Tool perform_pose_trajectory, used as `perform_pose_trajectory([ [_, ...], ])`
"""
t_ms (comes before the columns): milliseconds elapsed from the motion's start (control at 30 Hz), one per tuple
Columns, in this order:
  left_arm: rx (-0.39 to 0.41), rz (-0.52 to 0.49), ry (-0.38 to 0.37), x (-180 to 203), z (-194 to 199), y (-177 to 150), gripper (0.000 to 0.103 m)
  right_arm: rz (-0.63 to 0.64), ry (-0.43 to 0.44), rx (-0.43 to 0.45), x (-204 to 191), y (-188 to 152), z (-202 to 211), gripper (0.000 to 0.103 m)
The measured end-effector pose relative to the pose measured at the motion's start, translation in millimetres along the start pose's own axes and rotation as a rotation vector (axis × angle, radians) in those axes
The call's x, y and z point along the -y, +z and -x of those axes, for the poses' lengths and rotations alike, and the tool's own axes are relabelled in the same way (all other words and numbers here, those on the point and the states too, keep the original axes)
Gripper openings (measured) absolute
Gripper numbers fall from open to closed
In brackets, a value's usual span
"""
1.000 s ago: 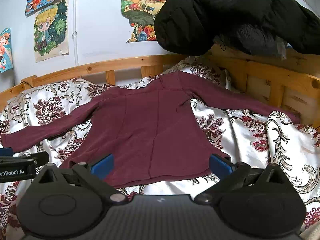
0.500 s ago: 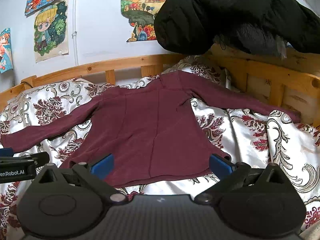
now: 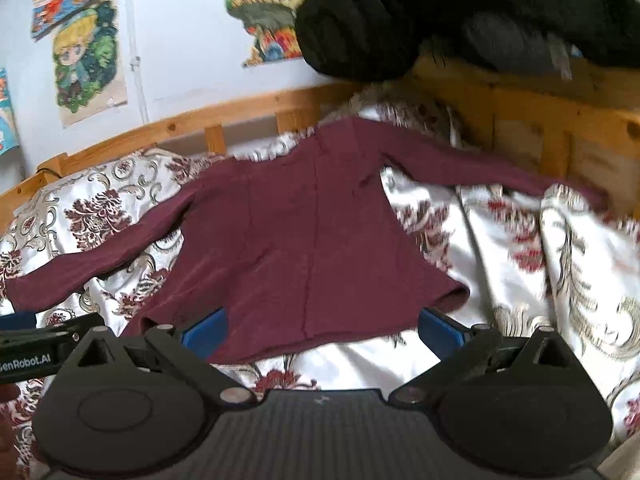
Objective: Fold small clothes
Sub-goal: 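Move the right tool to the shirt's side edge and close on it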
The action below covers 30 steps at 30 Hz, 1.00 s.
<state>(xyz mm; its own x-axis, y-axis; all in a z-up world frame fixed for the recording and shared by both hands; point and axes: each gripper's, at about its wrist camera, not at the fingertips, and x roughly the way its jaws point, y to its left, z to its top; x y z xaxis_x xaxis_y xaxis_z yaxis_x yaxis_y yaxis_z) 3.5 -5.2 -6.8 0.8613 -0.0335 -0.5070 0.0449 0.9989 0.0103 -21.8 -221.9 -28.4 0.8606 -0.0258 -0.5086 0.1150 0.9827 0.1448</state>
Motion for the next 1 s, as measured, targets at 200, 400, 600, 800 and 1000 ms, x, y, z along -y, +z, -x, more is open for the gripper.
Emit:
perform_pose_trajectory([
  [200, -0.046, -0.025, -0.001, -3, -10, 11, 0.102, 0.0, 0.054, -0.082, 12, 23, -18, 0.103],
  [400, -0.035, -0.167, 0.016, -1, -17, 63, 0.102, -0.011, 0.014, 0.025, 56, 78, -38, 0.103],
  [600, -0.066, -0.31, 0.011, 25, -37, 121, 0.102, -0.187, -0.067, 0.059, 110, 113, -89, 0.103],
  [800, -0.18, -0.329, -0.059, 50, -77, 142, 0.102, -0.487, -0.216, 0.016, 175, 132, -153, 0.103],
  [1000, -0.21, -0.363, -0.083, 62, -119, 130, 0.102, -0.617, -0.364, 0.015, 213, 122, -184, 0.103],
])
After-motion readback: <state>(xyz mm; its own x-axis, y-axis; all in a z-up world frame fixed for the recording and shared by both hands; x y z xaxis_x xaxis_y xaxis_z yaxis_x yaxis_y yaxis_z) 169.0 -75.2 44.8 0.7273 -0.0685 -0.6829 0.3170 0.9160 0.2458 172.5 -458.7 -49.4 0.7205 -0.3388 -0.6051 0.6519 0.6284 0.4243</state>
